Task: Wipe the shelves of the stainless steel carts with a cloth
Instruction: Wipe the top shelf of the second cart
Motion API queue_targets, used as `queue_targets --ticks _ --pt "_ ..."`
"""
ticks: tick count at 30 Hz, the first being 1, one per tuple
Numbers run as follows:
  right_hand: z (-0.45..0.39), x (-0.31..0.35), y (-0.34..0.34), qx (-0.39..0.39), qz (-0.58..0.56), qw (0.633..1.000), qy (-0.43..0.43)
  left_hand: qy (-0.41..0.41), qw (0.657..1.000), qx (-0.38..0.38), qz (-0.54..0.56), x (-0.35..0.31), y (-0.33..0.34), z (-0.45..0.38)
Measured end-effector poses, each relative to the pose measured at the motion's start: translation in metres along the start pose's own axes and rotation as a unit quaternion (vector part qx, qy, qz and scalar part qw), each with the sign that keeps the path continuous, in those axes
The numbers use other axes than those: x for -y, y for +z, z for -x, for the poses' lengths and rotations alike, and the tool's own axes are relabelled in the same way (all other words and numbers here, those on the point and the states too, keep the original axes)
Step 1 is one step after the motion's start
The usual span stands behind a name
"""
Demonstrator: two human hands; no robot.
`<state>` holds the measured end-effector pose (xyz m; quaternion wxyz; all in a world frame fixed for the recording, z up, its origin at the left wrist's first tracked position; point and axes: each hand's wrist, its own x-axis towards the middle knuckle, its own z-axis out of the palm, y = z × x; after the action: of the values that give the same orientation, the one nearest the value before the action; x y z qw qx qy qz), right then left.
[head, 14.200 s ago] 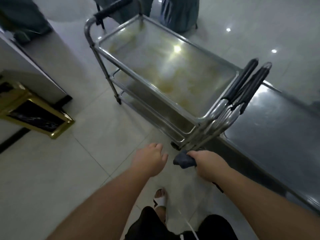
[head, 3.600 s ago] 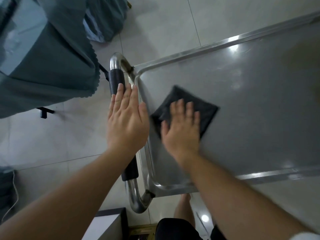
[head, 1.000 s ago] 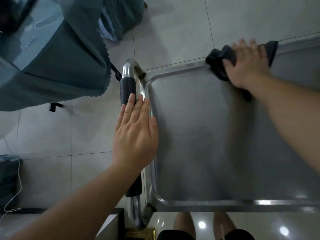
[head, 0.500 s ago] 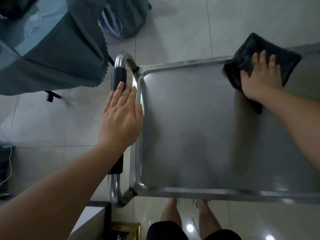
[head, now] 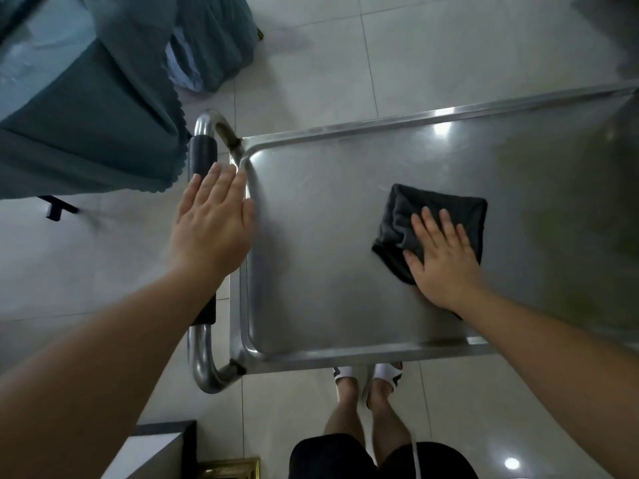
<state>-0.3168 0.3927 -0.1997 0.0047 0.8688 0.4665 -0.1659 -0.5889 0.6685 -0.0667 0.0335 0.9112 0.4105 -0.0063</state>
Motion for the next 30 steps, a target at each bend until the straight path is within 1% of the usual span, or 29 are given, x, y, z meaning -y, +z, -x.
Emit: queue_targets --ticks 9,12,14,15,16,18,20,21,24,27,30 --pt "0.098 0.001 0.023 0.005 0.019 0.998 -0.053 0.059 0.998 -0.015 0.012 -0.001 -0.001 0.004" --pt "0.116 0.002 0.024 0.018 0.026 0.998 -0.056 0.125 0.991 0.01 -0.036 -0.003 -0.006 0.007" --pt "0.118 0.004 0.019 0.022 0.019 0.998 -0.053 0.182 0.977 0.05 -0.103 -0.006 -0.008 0.009" --pt "0.117 0.007 0.015 0.018 0.01 0.999 -0.046 0.194 0.97 0.079 -0.126 -0.011 -0.007 0.011" --pt "0.115 0.012 0.011 0.01 0.002 0.999 -0.037 0.184 0.967 0.109 -0.137 -0.018 -0.004 0.013" --pt "0.107 0.022 0.004 -0.008 -0.014 1.0 -0.023 0.121 0.973 0.157 -0.114 -0.041 0.006 0.019" --pt "0.101 0.028 0.005 -0.008 -0.033 0.999 -0.028 0.061 0.981 0.178 -0.037 -0.072 0.018 0.028" --pt "0.1 0.027 0.008 -0.004 -0.04 0.999 -0.035 0.046 0.983 0.177 0.001 -0.088 0.024 0.034" --pt "0.1 0.013 0.018 -0.002 -0.045 0.997 -0.058 0.032 0.981 0.182 0.068 -0.132 0.037 0.049" --pt "0.101 -0.002 0.022 -0.004 -0.047 0.994 -0.096 0.03 0.977 0.189 0.096 -0.174 0.047 0.054" --pt "0.102 -0.028 0.021 -0.006 -0.048 0.99 -0.134 0.016 0.974 0.178 0.137 -0.215 0.054 0.05"
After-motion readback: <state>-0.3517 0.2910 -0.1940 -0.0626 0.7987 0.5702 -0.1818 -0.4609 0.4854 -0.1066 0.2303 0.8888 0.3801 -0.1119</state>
